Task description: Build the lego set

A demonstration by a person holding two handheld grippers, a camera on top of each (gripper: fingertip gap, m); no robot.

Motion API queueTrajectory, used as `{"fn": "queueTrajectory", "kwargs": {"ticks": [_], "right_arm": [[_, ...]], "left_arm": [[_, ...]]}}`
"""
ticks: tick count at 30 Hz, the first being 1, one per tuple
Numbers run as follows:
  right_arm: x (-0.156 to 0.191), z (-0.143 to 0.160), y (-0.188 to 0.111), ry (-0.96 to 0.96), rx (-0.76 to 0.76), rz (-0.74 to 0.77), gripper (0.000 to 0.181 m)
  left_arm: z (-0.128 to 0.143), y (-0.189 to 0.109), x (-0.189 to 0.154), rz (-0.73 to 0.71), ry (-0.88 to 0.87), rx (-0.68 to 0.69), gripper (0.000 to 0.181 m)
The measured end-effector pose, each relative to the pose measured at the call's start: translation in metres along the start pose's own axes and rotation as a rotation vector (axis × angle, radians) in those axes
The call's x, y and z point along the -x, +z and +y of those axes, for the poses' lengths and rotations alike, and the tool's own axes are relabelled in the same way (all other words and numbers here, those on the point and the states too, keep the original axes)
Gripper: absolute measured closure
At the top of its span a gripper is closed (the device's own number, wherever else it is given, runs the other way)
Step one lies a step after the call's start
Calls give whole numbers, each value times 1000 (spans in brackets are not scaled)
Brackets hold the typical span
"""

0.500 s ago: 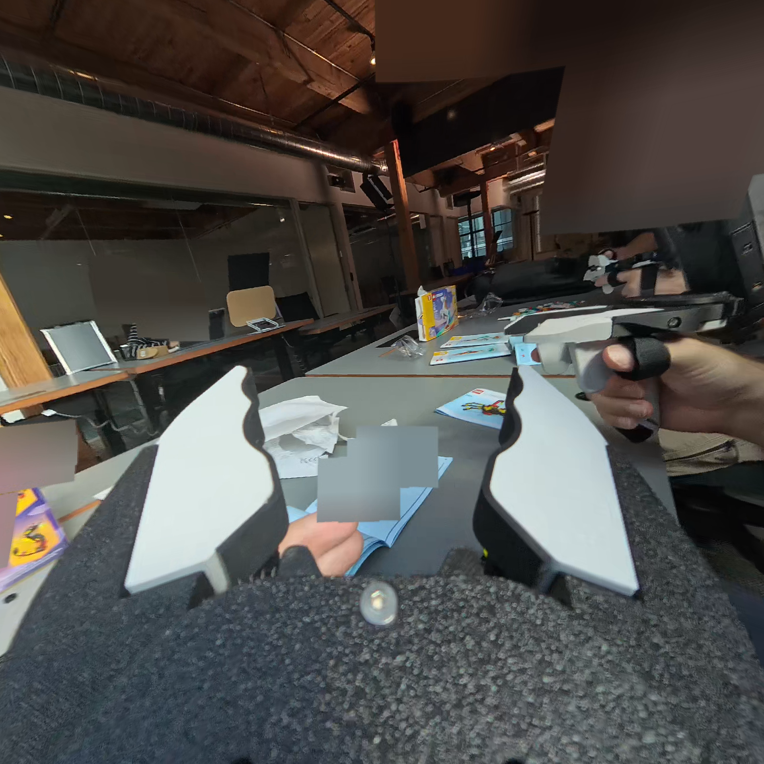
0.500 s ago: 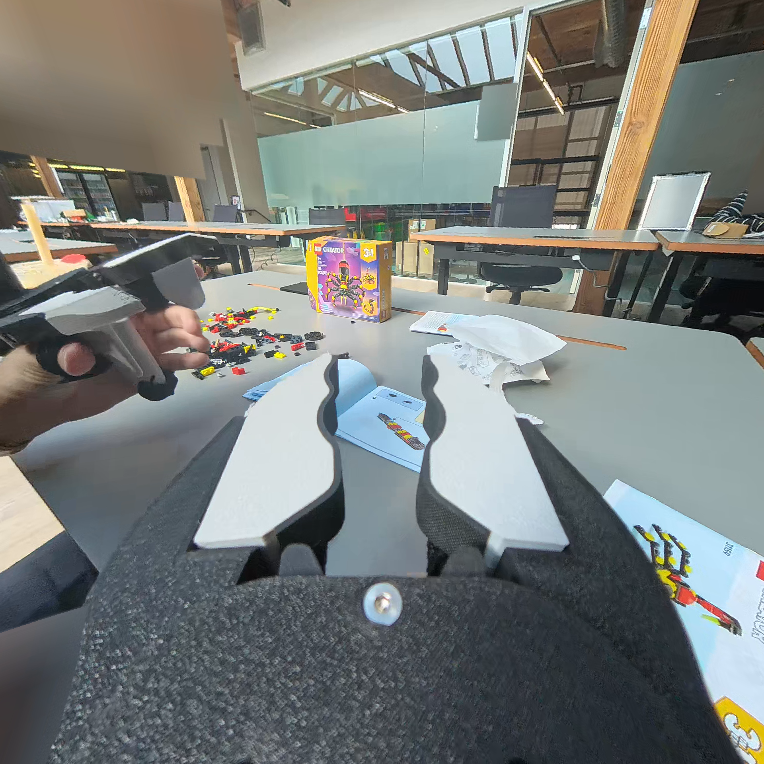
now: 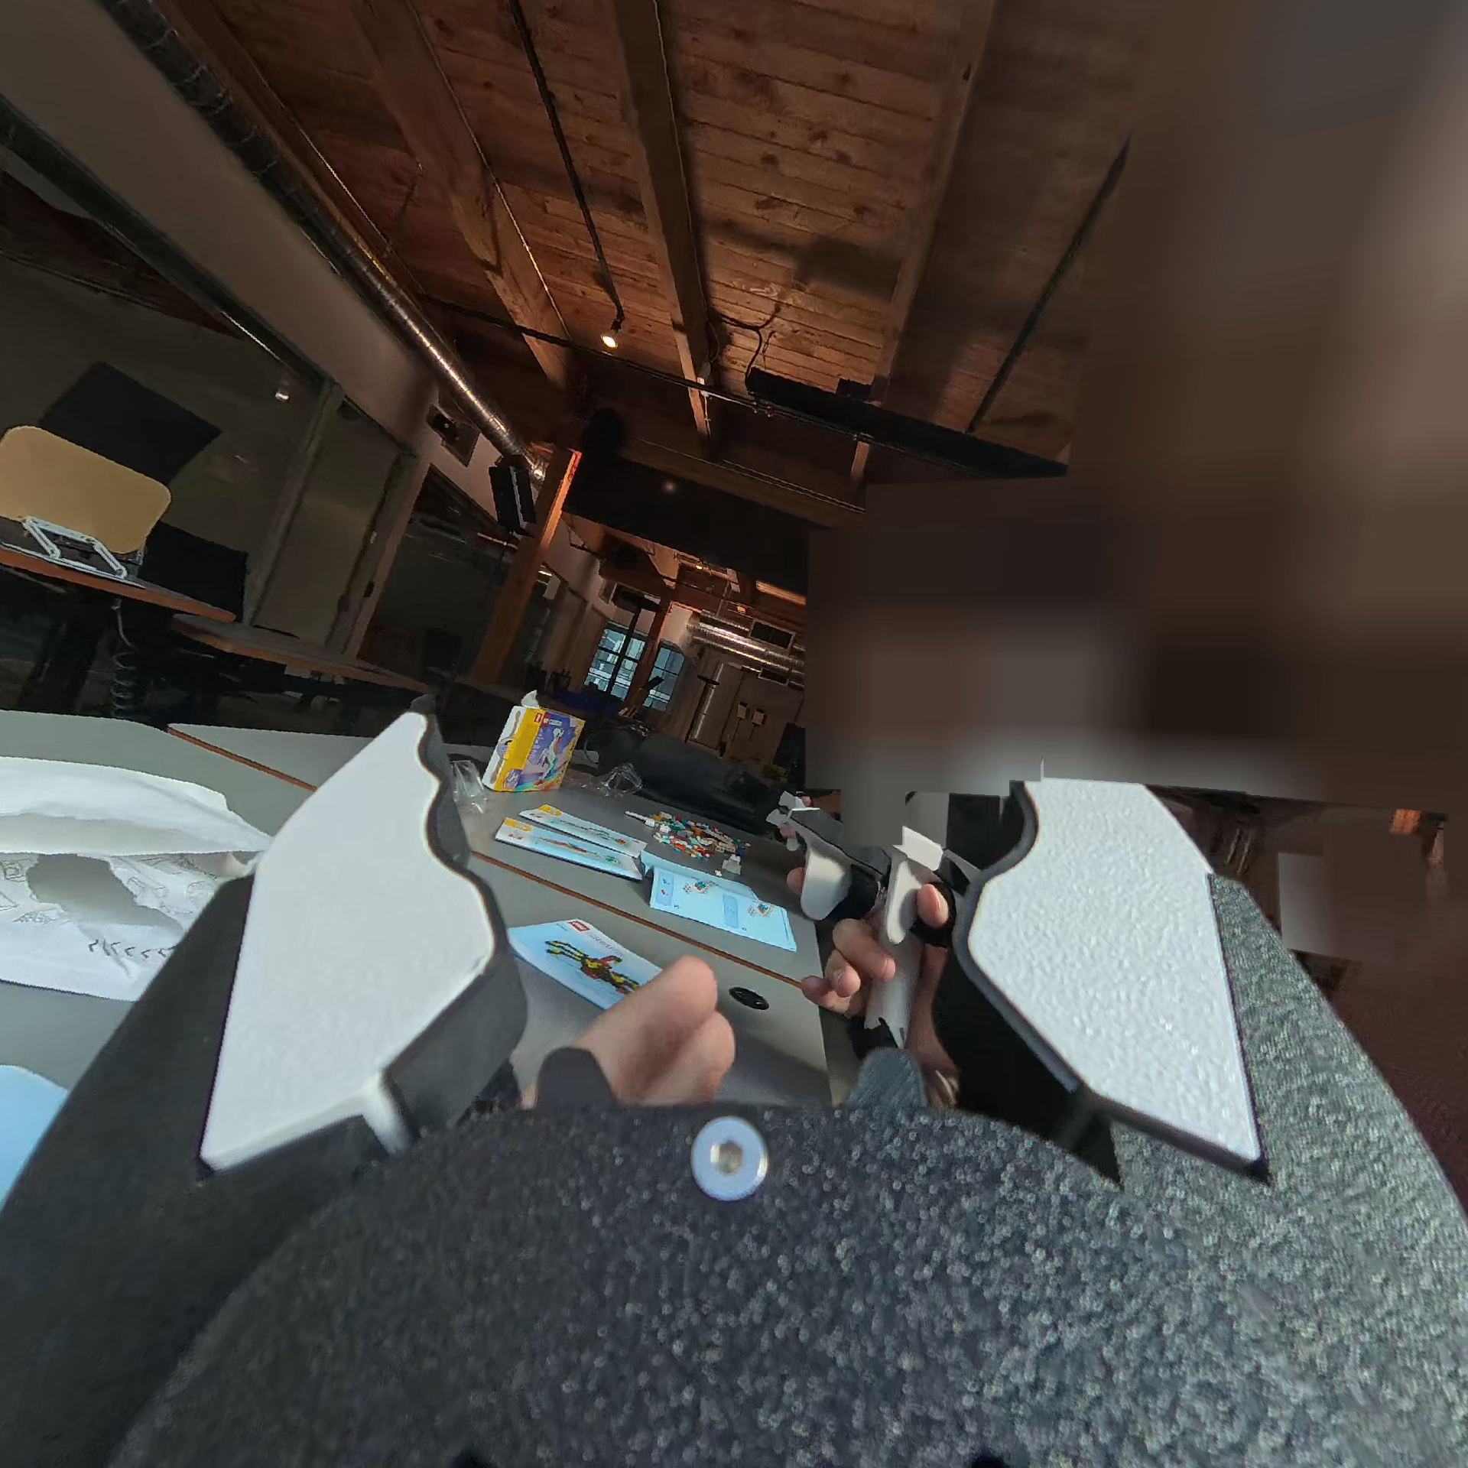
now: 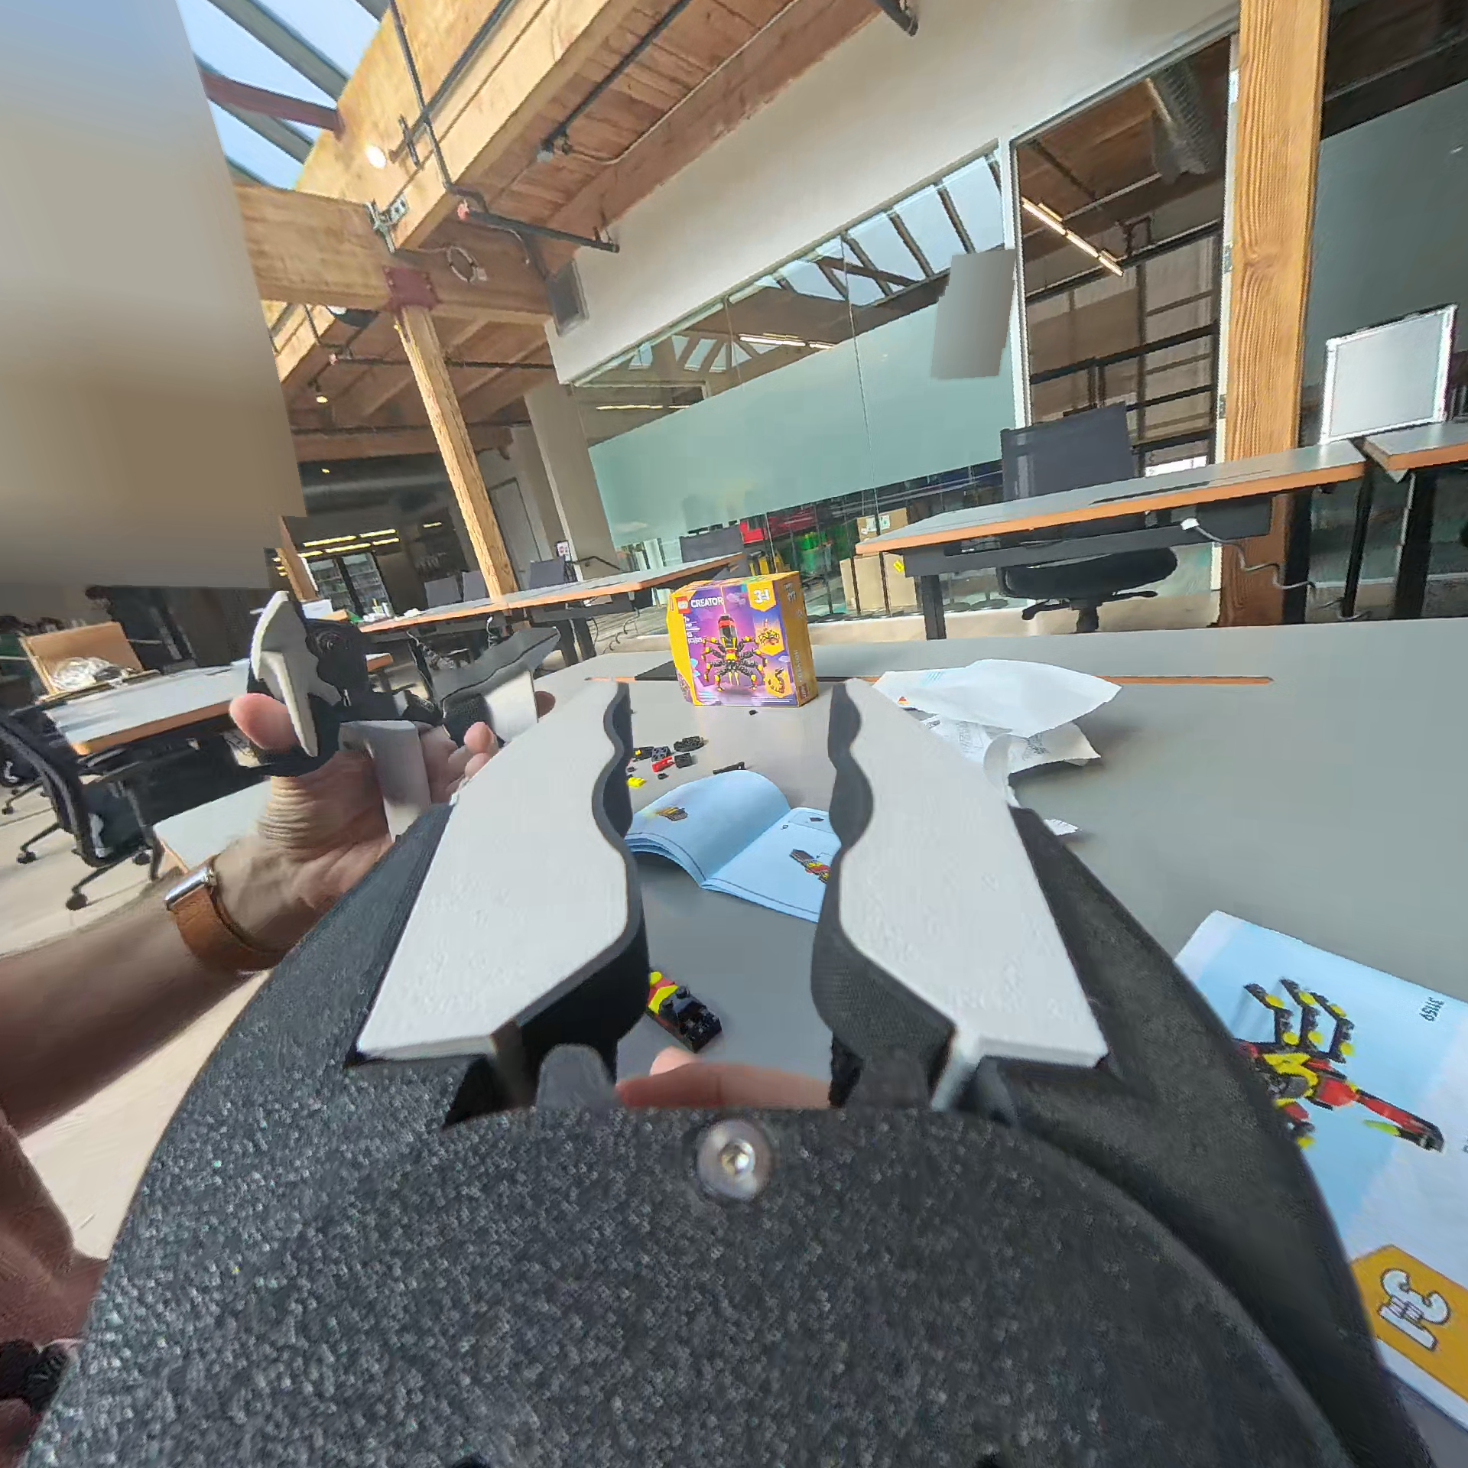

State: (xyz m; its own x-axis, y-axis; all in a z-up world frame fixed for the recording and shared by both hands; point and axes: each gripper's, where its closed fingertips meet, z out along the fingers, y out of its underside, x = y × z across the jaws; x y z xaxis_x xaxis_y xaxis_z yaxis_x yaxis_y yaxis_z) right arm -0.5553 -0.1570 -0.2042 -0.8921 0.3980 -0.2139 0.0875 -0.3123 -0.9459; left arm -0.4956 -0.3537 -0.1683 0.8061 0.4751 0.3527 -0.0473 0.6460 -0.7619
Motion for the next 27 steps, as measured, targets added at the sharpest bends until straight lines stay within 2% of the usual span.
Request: {"fn": "queueTrajectory", "kwargs": {"ticks": [1,4,8,16,27], "right_arm": [[1,3,-3,-25,5,5,135],[-8,28,-8,-42,100,62,134],[-11,31,-13,-145,81,110,135],[-2,25,3,-187,44,94,135],[4,34,18,-224,93,106,136]], "left_arm": [[6,-1,3,-33,57,26,52],[25,-8,13,-130,245,128,53],[39,-14,5,-131,415,228,53],[30,-18,13,-176,449,222,53],[22,-32,17,-181,508,240,55]]}}
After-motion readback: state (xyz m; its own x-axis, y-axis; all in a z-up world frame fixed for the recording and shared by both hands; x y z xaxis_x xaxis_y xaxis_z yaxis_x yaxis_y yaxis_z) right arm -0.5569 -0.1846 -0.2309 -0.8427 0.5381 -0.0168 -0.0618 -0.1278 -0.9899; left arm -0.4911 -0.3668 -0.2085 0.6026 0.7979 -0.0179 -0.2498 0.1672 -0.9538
